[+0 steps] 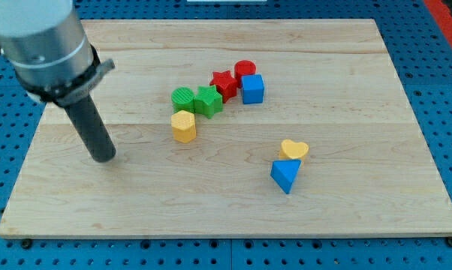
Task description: Move the green circle parallel to the left of the yellow heart
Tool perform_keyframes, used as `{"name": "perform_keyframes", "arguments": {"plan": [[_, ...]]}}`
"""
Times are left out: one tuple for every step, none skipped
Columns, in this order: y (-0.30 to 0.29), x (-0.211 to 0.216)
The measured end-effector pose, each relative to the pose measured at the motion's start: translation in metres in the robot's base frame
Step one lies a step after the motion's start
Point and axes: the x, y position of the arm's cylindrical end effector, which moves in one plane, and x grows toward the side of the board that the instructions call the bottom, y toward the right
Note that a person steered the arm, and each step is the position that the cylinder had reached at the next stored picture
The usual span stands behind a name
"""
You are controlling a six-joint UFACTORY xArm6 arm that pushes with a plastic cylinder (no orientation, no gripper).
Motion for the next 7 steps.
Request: {"name": "perform_keyframes", "arguments": {"plan": [[0.000,-0.041],[0.000,-0.082],[0.001,-0.115],[0.037,-0.134],[0.075,-0.141],[0.081,-0.117],[0.097,-0.097]]}}
